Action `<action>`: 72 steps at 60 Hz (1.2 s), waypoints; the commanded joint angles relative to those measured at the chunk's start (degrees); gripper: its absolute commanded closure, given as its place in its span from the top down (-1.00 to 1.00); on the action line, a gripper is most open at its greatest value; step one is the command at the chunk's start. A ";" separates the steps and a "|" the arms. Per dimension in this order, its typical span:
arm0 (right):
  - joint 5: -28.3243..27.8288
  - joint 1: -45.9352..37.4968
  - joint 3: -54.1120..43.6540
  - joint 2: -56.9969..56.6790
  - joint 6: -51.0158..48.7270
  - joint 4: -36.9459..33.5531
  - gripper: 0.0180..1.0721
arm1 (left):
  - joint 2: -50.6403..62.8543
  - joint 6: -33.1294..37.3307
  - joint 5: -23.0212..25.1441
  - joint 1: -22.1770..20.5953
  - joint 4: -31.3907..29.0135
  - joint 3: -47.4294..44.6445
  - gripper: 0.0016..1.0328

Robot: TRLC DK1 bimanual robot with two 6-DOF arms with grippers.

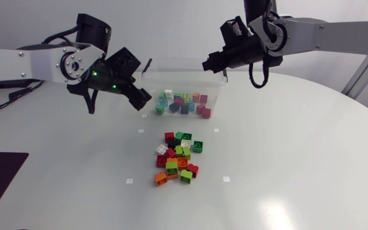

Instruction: Place the duplo bricks in the container

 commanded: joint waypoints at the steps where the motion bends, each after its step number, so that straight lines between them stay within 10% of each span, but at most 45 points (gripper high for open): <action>1: 0.84 -0.20 2.61 3.23 1.64 0.51 -0.42 | -2.96 1.76 -0.26 -0.50 0.31 -3.19 0.91; 12: 3.56 0.33 7.19 7.97 1.81 -0.02 -0.38 | -7.44 5.01 -0.26 -2.35 0.31 -10.05 0.91; 26: 6.28 0.94 13.07 11.05 1.99 -3.80 0.74 | -9.64 9.59 0.62 -5.25 -2.06 -15.23 0.90; 72: 5.85 1.30 -17.95 -15.67 3.48 -4.85 0.79 | -1.90 6.51 3.34 -16.67 -15.07 -19.37 0.89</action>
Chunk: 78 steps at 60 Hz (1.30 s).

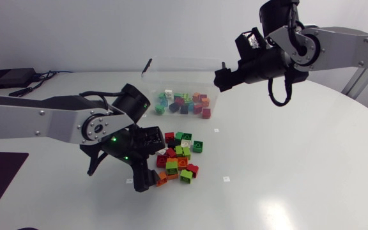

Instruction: Place the duplo bricks in the container

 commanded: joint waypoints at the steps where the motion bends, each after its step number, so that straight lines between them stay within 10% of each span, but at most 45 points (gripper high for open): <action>1: 0.32 0.77 -2.83 -2.12 1.82 -1.75 0.79 | 2.23 -1.86 0.70 -0.74 -0.88 -1.40 0.89; 22: 1.90 6.40 -12.06 -3.09 2.97 -4.56 0.79 | 7.94 -4.15 1.22 -3.38 -0.27 -0.78 0.62; 42: 0.32 13.87 -23.04 -6.34 -5.30 -2.81 0.74 | 10.05 -4.06 1.22 -3.55 1.32 -2.01 -0.25; 78: 0.05 18.88 -24.19 4.39 -9.78 2.64 0.47 | 1.26 -1.69 1.14 -0.65 -4.22 -6.76 -0.50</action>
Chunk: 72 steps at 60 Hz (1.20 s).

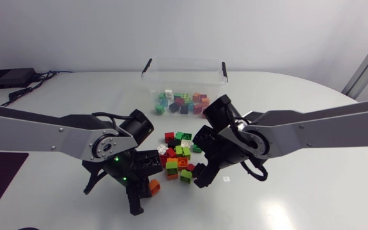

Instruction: Place the duplo bricks in the container

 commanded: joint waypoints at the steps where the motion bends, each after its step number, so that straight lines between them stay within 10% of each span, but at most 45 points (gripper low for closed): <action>1: 0.05 0.47 -0.03 1.87 -1.71 0.98 0.45 | -2.32 1.31 0.09 1.12 -1.23 -1.75 -0.50; 33: 0.76 3.55 1.64 6.09 -2.77 1.95 0.13 | -2.15 4.30 0.00 4.90 -3.16 -4.39 -0.49; 38: 0.76 3.90 1.99 6.53 -2.86 1.95 0.12 | 0.58 4.38 -0.79 5.16 -3.07 -4.13 -0.26; 41: 0.84 4.17 2.34 6.79 -2.86 1.95 0.02 | 0.75 4.21 -0.79 5.78 -3.07 -3.78 0.36; 47: 0.84 4.43 2.69 7.41 -2.94 2.04 -0.20 | -0.04 3.77 -0.79 5.95 -3.07 -3.16 0.88; 72: 2.16 4.25 -0.74 2.66 -4.79 1.51 -0.39 | 4.36 -4.32 -0.62 6.04 -2.90 2.64 0.85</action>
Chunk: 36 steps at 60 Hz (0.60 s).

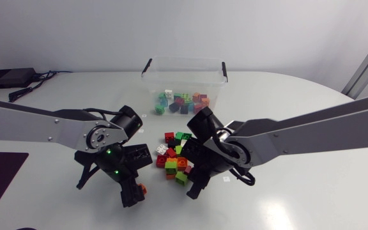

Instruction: Place the duplo bricks in the container

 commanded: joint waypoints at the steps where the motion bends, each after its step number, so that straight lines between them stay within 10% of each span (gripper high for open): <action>1: 0.74 -0.51 -2.01 -2.56 -1.53 -0.09 -0.39 | 3.20 -2.68 -0.27 0.38 -0.45 1.98 0.84; 14: 3.55 -1.22 -2.80 -8.89 -2.32 -3.43 -0.39 | 5.40 -7.42 -2.20 -0.15 -1.07 2.34 0.36; 22: 4.08 -3.50 -0.69 -12.67 -3.12 -6.50 -0.39 | 5.66 -8.83 -3.08 -0.15 -2.82 2.51 -0.27; 36: 4.08 -7.81 4.06 -16.19 -4.52 -10.46 -0.39 | 2.06 -9.09 -4.66 -2.43 -6.34 1.55 -0.40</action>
